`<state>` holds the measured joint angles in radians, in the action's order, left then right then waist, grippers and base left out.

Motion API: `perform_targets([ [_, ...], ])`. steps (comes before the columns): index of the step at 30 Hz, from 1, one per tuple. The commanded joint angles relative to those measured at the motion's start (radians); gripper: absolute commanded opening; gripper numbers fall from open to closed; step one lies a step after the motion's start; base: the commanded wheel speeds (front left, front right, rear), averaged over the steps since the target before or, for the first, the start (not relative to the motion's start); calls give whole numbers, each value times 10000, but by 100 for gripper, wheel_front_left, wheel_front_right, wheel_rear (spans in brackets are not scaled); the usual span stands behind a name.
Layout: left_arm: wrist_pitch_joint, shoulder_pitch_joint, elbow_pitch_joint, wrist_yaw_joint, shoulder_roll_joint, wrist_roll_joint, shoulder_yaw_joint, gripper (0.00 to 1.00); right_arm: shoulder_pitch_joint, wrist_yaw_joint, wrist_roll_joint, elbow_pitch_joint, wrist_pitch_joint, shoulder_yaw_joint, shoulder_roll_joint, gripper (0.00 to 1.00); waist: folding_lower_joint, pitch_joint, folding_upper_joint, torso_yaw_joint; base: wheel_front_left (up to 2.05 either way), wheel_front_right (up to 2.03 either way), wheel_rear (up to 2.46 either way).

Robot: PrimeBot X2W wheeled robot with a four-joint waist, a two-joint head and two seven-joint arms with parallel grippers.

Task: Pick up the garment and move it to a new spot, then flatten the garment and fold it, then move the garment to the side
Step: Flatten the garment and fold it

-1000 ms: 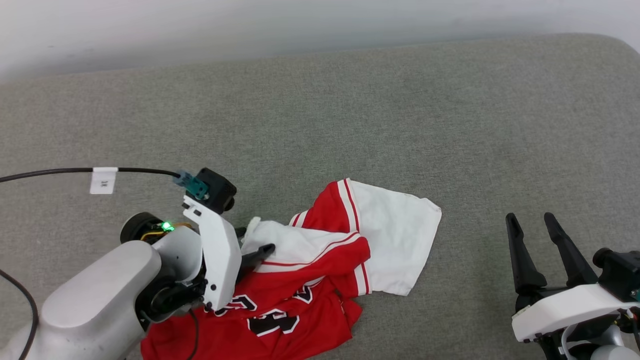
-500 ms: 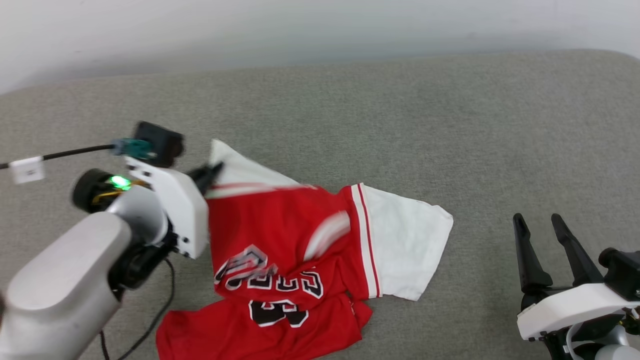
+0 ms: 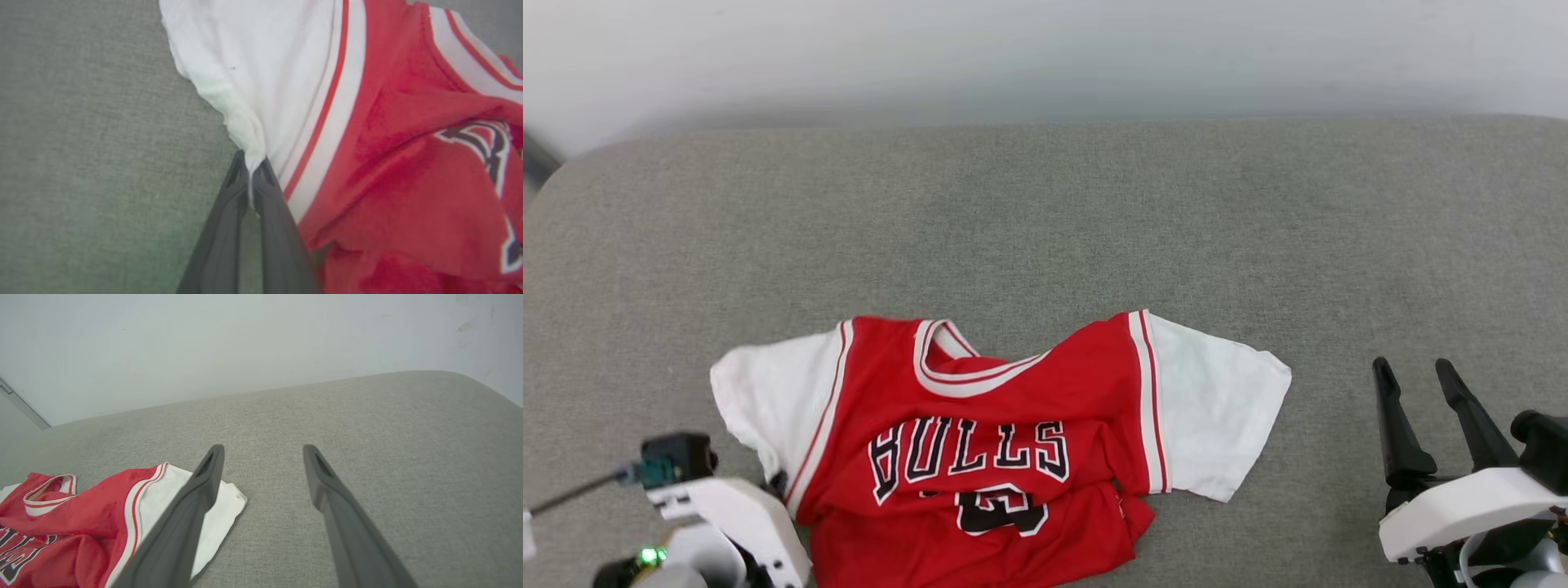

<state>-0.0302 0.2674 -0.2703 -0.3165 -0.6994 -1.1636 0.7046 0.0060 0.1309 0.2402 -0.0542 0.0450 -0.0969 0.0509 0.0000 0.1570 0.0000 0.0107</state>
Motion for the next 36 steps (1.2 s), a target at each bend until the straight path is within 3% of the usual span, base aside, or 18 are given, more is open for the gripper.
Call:
perform_targets([
  [1,135,-198,-75,51,150,-93,-22,0,122,-3,-62,28,37,-47,-13,100,0,-45,0,23,0,0,0],
  [3,316,-409,-243,98,393,-182,-2,0,124,-3,-119,53,80,-122,-11,100,0,-118,0,61,0,0,0],
  [4,457,-494,-326,145,497,-144,33,37,125,-3,-191,60,122,-142,-13,100,0,-173,0,68,0,0,0],
  [5,608,-509,-399,152,563,-50,55,100,139,-3,-186,60,149,-170,-13,100,0,-222,0,76,0,0,0],
  [14,2749,-101,-185,-275,658,1589,-198,100,374,-3,-330,-49,379,-198,-13,100,0,-921,0,83,0,0,0],
  [21,2965,-477,1398,-611,1013,3253,-1201,100,634,-3,-385,-230,532,-113,-11,100,0,-1304,0,71,0,0,0],
  [27,2962,-1093,2490,-529,1556,4577,-2191,100,676,-5,-312,-211,838,-211,-10,100,0,-1285,0,190,0,0,0],
  [34,2953,-1292,3200,-170,2181,5512,-2576,100,-72,-3,133,1065,2851,-908,36,100,0,-807,0,757,0,0,0],
  [36,2954,-1191,3296,-40,2335,5696,-2630,100,-400,-3,325,1513,3619,-959,309,100,0,-593,0,953,0,0,0],
])
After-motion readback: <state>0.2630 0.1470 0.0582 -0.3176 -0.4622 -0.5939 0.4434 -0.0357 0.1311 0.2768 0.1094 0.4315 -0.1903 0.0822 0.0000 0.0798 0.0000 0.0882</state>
